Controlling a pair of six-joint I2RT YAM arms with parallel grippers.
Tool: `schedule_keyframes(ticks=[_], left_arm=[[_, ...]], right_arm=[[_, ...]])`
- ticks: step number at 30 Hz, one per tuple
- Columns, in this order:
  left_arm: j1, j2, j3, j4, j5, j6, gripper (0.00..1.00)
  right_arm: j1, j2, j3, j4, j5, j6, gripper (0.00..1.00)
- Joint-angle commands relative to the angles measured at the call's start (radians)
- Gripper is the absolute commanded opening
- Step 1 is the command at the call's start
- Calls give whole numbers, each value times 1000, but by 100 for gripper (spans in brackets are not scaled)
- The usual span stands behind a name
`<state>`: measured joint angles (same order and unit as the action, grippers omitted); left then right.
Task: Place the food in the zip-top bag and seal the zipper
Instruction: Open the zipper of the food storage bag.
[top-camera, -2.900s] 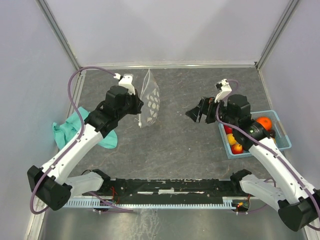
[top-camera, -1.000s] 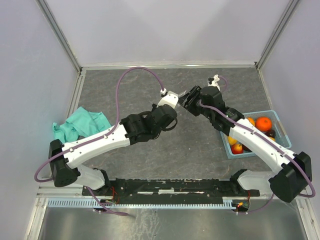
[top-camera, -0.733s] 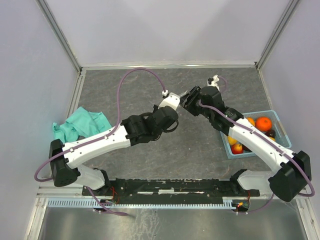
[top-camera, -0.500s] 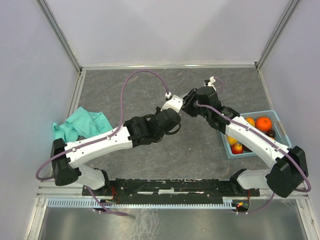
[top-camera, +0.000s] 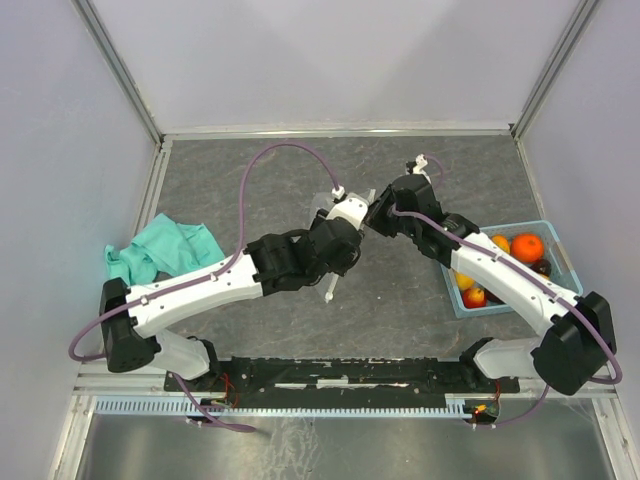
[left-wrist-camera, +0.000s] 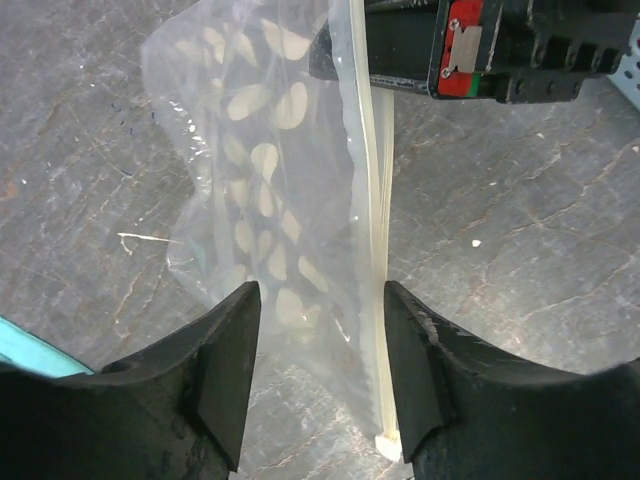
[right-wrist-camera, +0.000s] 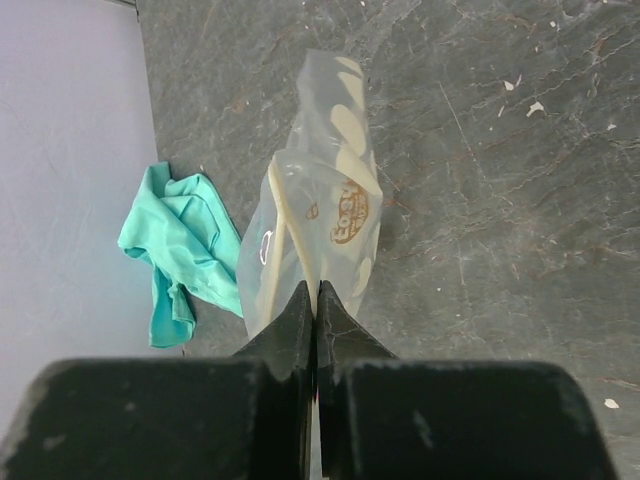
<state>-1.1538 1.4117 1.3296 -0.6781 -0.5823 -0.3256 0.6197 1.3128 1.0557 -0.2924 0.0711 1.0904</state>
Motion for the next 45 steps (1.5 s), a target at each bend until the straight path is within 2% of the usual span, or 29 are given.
schedule_keyframes(ticks=[1,10,18,24,32,38,45], left_arm=[[-3,-36,57,33,36,-63,61],[-4,48,121,30,12,-148,67],[-3,136,165,29,-134,-166,69],[-1,94,150,25,-183,-164,69],[18,36,111,11,-160,-187,69],[63,-8,62,38,-62,-210,71],[85,12,52,41,33,-218,73]], right_arm=[[2,-37,41,-8,13,-42,2],[3,-52,32,-24,21,-47,2],[2,-73,10,-29,19,-42,2],[2,-95,-7,-43,31,-56,2],[3,-99,-20,-54,32,-83,1],[2,-102,-35,-55,32,-99,2],[2,-107,-46,-50,27,-99,2]])
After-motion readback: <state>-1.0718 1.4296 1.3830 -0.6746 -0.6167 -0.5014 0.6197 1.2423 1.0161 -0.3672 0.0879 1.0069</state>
